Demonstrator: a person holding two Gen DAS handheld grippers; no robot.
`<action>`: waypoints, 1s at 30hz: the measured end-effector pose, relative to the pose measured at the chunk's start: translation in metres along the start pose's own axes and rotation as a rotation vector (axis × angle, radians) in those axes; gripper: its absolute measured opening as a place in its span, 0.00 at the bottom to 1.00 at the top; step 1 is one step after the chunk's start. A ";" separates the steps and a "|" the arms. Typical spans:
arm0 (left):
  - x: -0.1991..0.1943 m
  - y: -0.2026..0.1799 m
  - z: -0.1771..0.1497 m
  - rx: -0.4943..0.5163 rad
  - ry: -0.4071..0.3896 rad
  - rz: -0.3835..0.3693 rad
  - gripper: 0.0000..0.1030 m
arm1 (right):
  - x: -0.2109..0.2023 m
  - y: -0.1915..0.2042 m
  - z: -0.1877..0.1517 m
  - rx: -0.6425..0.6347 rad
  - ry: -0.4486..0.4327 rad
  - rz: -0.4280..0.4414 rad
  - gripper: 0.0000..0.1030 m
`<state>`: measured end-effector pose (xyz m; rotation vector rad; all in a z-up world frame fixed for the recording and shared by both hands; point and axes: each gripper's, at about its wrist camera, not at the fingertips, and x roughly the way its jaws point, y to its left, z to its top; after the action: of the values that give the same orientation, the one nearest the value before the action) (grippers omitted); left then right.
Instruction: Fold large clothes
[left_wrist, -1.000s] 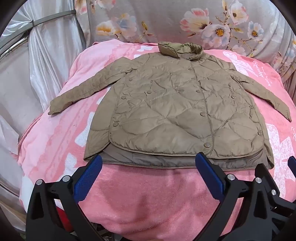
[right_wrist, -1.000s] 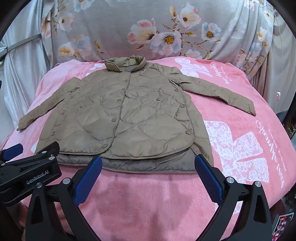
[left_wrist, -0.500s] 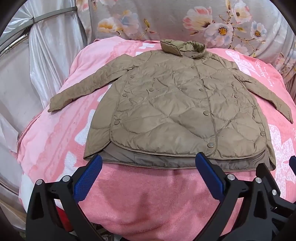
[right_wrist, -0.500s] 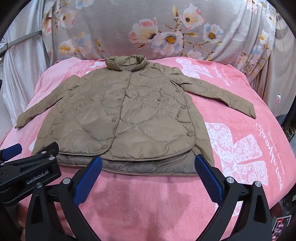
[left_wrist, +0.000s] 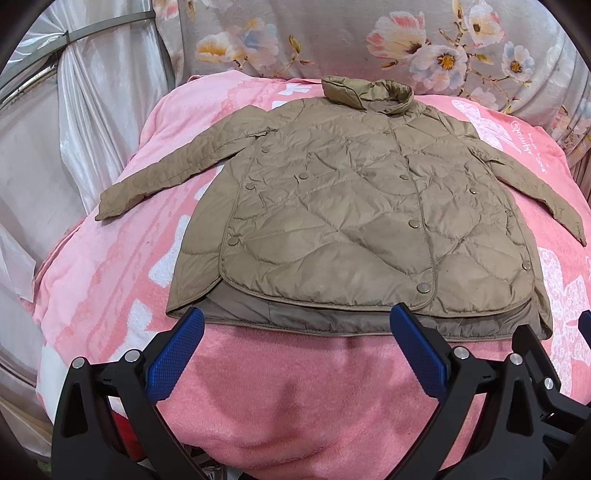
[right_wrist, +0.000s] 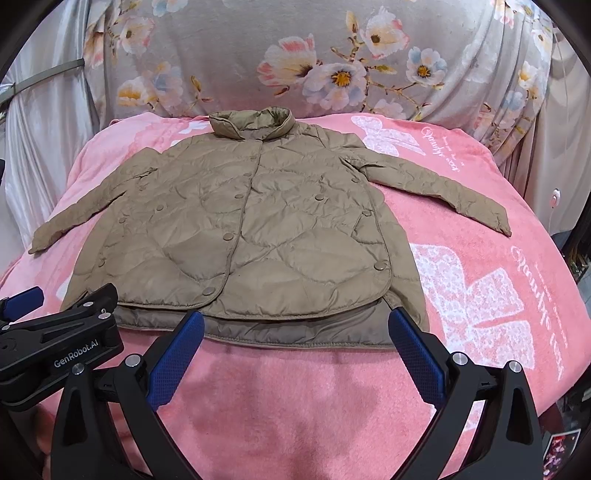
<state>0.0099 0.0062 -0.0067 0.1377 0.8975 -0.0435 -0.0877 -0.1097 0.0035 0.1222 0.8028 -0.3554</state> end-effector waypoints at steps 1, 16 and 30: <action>0.000 0.000 0.000 -0.001 0.000 0.000 0.95 | 0.000 0.001 -0.001 0.000 0.000 -0.001 0.95; 0.002 0.003 0.000 -0.001 0.002 -0.003 0.95 | 0.001 0.000 0.000 -0.005 -0.001 -0.008 0.95; 0.002 0.006 -0.002 -0.003 0.004 0.006 0.95 | 0.001 0.002 -0.001 -0.005 0.001 -0.005 0.95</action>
<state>0.0098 0.0124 -0.0086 0.1376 0.9016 -0.0365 -0.0870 -0.1081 0.0024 0.1162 0.8049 -0.3578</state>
